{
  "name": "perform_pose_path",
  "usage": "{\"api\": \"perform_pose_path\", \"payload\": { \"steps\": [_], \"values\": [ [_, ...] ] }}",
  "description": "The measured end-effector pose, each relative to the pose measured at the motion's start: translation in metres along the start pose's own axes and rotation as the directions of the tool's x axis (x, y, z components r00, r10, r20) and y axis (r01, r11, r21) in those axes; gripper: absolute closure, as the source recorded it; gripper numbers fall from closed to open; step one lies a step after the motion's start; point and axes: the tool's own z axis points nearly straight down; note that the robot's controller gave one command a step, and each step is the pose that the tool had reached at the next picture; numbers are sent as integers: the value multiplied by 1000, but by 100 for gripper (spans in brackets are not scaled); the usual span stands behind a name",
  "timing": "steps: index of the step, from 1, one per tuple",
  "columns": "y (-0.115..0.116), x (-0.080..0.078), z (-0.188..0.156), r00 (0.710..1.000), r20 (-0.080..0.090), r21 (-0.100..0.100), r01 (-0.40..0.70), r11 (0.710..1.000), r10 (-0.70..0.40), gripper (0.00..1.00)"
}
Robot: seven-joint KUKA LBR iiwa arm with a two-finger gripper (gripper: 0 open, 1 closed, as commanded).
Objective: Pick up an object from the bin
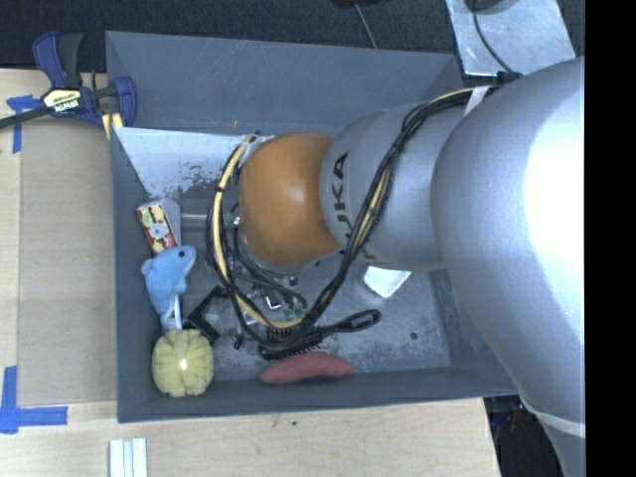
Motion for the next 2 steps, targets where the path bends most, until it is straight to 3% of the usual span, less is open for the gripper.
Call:
{"api": "perform_pose_path", "payload": {
  "steps": [1,2],
  "values": [
    [10,-7,-68,998,1,-1,67,998,-67,0],
    [3,-9,-103,1000,-7,1,4,1000,-4,0]
  ]
}}
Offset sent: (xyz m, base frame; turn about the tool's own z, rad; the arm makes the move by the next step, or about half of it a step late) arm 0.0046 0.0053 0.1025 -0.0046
